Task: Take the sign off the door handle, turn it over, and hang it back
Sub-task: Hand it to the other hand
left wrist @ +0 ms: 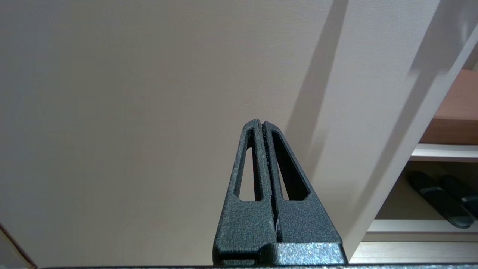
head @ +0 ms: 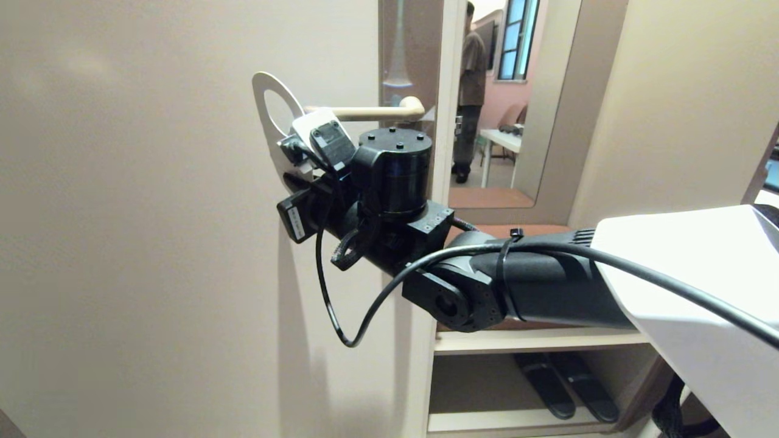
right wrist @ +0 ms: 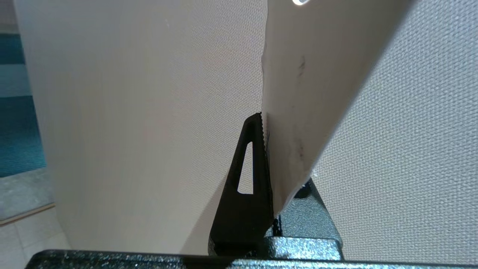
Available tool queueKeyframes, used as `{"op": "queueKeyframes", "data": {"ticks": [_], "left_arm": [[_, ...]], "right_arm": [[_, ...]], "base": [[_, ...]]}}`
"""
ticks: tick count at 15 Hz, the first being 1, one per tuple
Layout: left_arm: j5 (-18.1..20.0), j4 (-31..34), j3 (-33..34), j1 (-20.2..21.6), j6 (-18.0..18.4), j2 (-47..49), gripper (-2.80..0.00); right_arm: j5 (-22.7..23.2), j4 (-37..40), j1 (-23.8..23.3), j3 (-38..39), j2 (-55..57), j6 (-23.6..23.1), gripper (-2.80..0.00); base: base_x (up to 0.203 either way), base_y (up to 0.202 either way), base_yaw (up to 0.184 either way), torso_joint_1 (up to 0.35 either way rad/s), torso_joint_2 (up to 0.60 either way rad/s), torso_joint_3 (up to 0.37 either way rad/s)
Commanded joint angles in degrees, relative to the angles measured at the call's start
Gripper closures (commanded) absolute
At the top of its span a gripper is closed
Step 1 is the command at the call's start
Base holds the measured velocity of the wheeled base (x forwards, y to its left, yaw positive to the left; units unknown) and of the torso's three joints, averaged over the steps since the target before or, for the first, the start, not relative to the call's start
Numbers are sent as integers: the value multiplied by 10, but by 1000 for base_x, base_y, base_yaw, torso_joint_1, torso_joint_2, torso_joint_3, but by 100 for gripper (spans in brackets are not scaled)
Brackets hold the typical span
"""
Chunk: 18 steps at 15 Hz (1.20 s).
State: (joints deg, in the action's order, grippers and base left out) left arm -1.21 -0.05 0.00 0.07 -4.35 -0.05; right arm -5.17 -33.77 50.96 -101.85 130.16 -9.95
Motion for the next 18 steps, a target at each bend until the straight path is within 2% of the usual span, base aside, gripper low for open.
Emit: {"op": "queueKeyframes", "data": {"ticks": [1,6,10,14,18], "left_arm": [[0,0,0,0,0,0,0],[0,0,0,0,0,0,0],[0,0,0,0,0,0,0],[0,0,0,0,0,0,0],[0,0,0,0,0,0,0]], "right_arm": [[1,-2,0,3,-8,-1,0],[29,-3,6,58,-44,-1,0],[34,-3,13,98,-76,-1,0],[65,-3,13,161,-124,-1,0],[67,-3,12,230,-177,0,0]], "base": [[0,0,0,0,0,0],[0,0,0,0,0,0],[0,0,0,0,0,0],[0,0,0,0,0,0],[0,0,0,0,0,0]]}}
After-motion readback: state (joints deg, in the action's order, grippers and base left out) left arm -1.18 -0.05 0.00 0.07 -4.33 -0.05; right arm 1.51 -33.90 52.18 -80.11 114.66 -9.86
